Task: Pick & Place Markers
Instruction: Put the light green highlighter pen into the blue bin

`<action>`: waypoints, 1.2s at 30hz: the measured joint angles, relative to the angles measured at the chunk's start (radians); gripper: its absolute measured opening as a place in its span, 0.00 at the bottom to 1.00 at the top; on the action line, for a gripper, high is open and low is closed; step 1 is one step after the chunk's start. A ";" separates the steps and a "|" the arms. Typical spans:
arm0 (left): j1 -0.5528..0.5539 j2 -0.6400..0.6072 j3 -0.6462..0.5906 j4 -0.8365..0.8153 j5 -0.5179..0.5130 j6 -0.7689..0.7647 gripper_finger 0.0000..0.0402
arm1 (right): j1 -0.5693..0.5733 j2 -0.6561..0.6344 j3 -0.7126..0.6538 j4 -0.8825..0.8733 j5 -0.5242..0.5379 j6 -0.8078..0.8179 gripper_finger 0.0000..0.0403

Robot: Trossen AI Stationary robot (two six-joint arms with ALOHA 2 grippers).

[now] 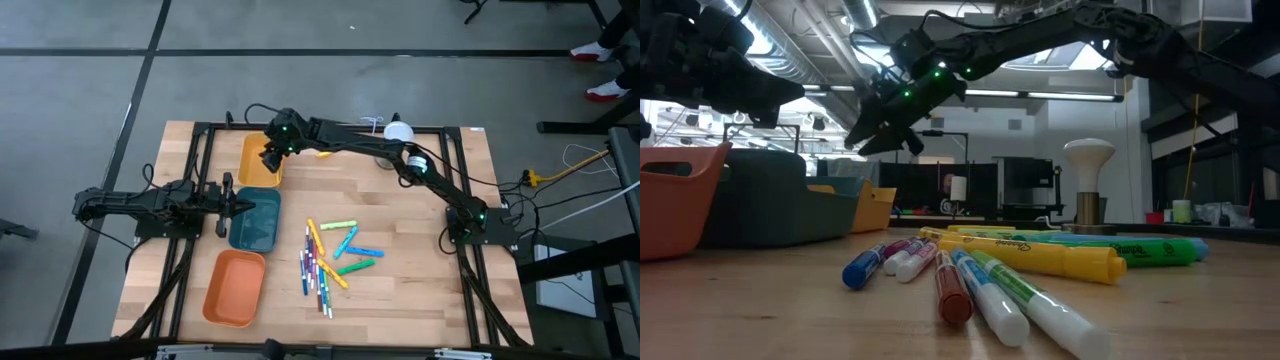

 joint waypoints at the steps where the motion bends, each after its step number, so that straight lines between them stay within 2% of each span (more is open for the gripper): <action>1: 0.000 0.000 0.000 0.000 0.000 0.000 0.03 | 0.000 -0.002 0.000 -0.009 -0.004 -0.011 0.47; 9: 0.000 0.000 0.000 0.000 0.000 0.000 0.03 | 0.000 -0.055 0.001 -0.255 -0.044 -0.047 0.47; 22: 0.000 0.000 0.000 0.000 0.000 0.000 0.03 | 0.021 -0.105 0.001 -0.680 -0.229 -0.070 0.47; 28: 0.000 0.000 0.000 0.000 0.000 0.000 0.03 | 0.076 -0.108 0.001 -0.870 -0.320 -0.069 0.47; 33: 0.000 0.000 0.000 0.000 0.000 0.000 0.02 | 0.147 -0.108 0.001 -1.040 -0.322 -0.099 0.47; 36: 0.000 0.000 0.000 0.000 0.000 0.000 0.03 | 0.195 -0.108 0.000 -1.083 -0.320 -0.119 0.47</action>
